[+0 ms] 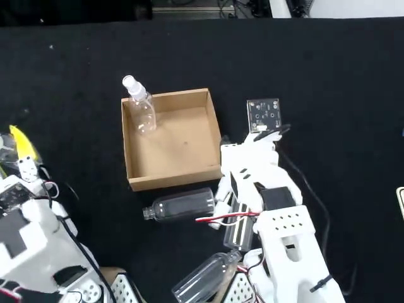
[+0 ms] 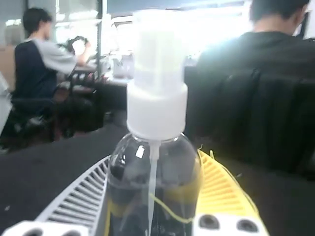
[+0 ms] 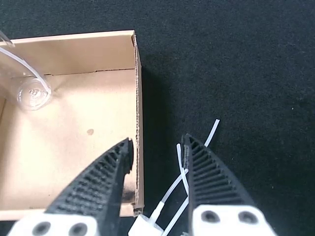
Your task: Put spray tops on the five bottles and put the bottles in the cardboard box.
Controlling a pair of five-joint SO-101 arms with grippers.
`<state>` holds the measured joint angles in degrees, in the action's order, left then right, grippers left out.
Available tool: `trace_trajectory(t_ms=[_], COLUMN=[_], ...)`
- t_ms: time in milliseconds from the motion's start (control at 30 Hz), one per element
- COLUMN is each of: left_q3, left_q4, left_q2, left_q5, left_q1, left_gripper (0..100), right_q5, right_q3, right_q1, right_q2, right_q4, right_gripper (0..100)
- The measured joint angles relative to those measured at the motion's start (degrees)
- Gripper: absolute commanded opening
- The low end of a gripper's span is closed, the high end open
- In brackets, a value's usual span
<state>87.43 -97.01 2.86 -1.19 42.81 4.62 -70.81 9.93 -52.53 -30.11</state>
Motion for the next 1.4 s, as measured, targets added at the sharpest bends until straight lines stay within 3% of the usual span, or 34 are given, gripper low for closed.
trace_trajectory(t_ms=[133, 400, 600, 833, 1167, 1400], left_q3=[3.3, 4.8, 4.8, 4.9, 3.3, -0.8], left_q4=[6.8, 32.2, 52.3, 68.6, 81.7, 79.3], left_q2=[-8.3, -29.7, -46.9, -62.5, -68.7, -61.0], left_q5=[0.0, 0.0, 0.0, 0.0, -2.4, -6.2], left_q1=[-2.2, -7.3, -15.6, -25.1, -38.2, -42.3], left_gripper=[3, 3, 3, 3, 3, 3], right_q5=[0.0, 0.0, 0.0, 0.0, 0.0, 0.0], right_q3=[0.0, 0.0, 0.0, 0.0, 0.0, 0.0], right_q1=[0.0, 0.0, 0.0, 0.0, 0.0, 0.0], right_q2=[0.0, 0.0, 0.0, 0.0, 0.0, 0.0], right_q4=[0.0, 0.0, 0.0, 0.0, 0.0, 0.0], right_gripper=[13.3, 13.3, 13.3, 13.3, 13.3, 13.3])
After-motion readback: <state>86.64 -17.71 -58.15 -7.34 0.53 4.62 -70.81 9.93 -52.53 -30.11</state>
